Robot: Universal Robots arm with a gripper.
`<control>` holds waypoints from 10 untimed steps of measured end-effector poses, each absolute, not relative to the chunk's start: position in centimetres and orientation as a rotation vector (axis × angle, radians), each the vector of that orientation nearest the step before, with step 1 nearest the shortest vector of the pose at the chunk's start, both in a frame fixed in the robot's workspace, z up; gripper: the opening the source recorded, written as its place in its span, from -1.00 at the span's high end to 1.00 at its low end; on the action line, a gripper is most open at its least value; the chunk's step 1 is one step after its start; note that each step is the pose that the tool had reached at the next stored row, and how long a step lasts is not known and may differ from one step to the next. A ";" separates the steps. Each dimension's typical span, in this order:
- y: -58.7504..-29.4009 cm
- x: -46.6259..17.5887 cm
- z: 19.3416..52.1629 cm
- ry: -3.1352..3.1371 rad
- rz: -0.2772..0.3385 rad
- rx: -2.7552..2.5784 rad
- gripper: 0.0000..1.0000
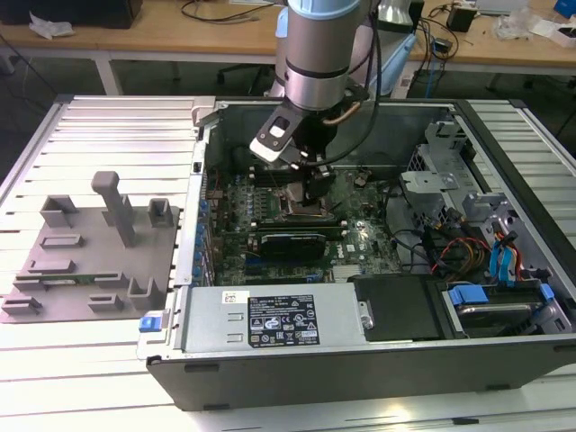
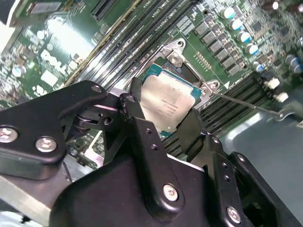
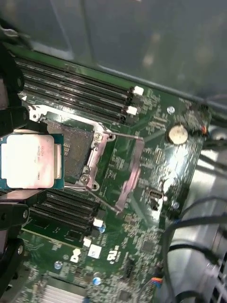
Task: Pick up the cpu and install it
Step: 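Place the cpu into insertion slot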
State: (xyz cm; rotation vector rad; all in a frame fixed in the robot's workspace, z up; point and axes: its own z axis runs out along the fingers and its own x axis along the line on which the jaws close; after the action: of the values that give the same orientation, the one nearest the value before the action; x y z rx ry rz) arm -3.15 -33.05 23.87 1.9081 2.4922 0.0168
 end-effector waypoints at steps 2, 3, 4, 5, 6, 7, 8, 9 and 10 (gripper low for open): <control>-33.1 -3.2 23.8 2.447 0.017 1.965 -0.09; -33.1 -3.2 23.8 2.420 0.017 1.998 -0.09; -33.1 -3.2 23.8 2.395 0.017 2.028 -0.09; -33.1 -3.2 23.8 2.377 0.017 2.048 -0.09; -33.1 -3.2 23.7 2.346 0.017 2.084 -0.09; -33.1 -3.2 23.7 2.314 0.016 2.120 -0.09; -33.1 -3.2 23.7 2.284 0.016 2.152 -0.09; -33.1 -3.2 23.7 2.264 0.016 2.172 -0.09; -33.1 -3.2 23.6 2.245 0.016 2.192 -0.09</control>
State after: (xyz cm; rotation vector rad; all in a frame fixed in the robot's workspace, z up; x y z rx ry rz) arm -3.15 -33.05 23.64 2.1922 2.2446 0.0161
